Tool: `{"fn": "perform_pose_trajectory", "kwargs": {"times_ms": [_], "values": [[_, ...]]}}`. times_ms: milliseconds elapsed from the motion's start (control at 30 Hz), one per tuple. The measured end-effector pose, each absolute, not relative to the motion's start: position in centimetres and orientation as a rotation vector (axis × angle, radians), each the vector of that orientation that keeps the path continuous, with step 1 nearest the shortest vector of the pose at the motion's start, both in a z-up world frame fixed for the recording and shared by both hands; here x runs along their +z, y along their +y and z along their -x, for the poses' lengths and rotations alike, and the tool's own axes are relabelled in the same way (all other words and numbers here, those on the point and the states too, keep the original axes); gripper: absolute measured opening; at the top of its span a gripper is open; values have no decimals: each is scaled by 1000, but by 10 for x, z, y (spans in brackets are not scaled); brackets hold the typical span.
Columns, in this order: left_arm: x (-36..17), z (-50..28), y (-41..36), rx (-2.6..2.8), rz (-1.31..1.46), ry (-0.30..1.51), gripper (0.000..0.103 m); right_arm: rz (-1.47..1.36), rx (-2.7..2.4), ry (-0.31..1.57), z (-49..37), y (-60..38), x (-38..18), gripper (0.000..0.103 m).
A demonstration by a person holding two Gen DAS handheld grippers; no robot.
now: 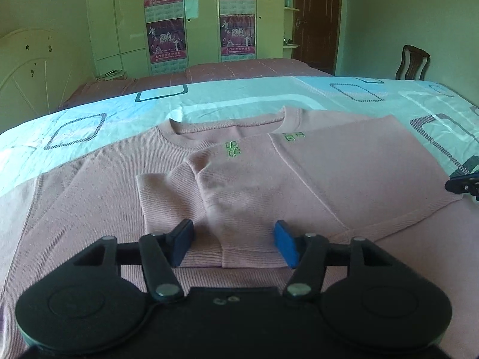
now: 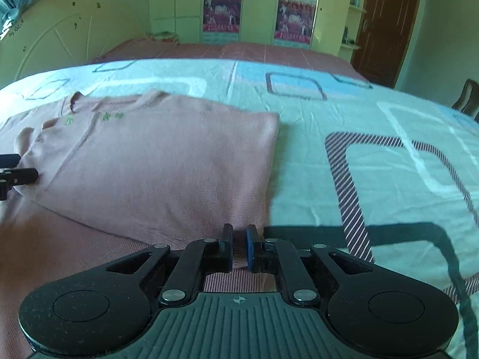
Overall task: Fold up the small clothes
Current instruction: 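Grasp the other sleeve cuff with the left gripper and fold it across the chest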
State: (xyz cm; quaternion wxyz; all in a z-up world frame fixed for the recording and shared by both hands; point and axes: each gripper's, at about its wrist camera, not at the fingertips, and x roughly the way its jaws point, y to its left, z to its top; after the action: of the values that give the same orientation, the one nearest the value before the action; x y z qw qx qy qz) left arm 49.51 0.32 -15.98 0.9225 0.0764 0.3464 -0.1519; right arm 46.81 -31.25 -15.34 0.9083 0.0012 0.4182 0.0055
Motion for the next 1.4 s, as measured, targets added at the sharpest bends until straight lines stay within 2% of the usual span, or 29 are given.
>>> {"fn": "perform_pose_trajectory", "kwargs": {"times_ms": [67, 100, 167, 200, 333, 367, 400, 467, 533, 567, 700, 767, 967, 1033, 1067, 1200, 1400], "values": [[-154, -490, 19, -298, -111, 699, 62, -66, 5, 836, -467, -312, -142, 12], [-151, -487, 30, -277, -85, 689, 67, -112, 9, 814, -466, -311, -137, 20], [-145, -480, 60, -211, -29, 683, 77, -144, -4, 769, -464, -302, -130, 95], [-142, -476, 78, -175, 5, 682, 77, -153, 15, 740, -463, -295, -126, 98], [-127, -448, 170, -13, 167, 646, 76, -164, 64, 719, -466, -259, -118, 98], [-124, -440, 196, 40, 199, 637, 72, -160, 73, 721, -467, -250, -117, 95], [-121, -434, 222, 99, 228, 628, 67, -155, 83, 726, -469, -241, -117, 92], [-120, -422, 279, 234, 317, 617, 60, -151, 99, 740, -474, -225, -118, 75], [-121, -409, 336, 364, 452, 609, 54, -170, 101, 750, -479, -215, -120, 68], [-121, -401, 362, 424, 521, 589, 51, -193, 97, 755, -481, -212, -121, 68], [-131, -383, 440, 534, 715, 513, 51, -277, 74, 788, -488, -204, -124, 68], [-139, -381, 464, 521, 797, 473, 46, -288, 58, 789, -489, -200, -123, 68], [-144, -401, 492, 506, 838, 437, 42, -321, 6, 777, -493, -203, -110, 68], [-143, -409, 497, 514, 840, 445, 24, -320, -8, 772, -493, -204, -105, 68], [-142, -414, 498, 497, 850, 447, 12, -319, -13, 769, -493, -206, -103, 68], [-110, -439, 456, 348, 701, 412, 11, -319, -33, 757, -491, -211, -97, 68], [-68, -491, 315, 35, 449, 464, 11, -361, -53, 742, -482, -220, -96, 68]]}}
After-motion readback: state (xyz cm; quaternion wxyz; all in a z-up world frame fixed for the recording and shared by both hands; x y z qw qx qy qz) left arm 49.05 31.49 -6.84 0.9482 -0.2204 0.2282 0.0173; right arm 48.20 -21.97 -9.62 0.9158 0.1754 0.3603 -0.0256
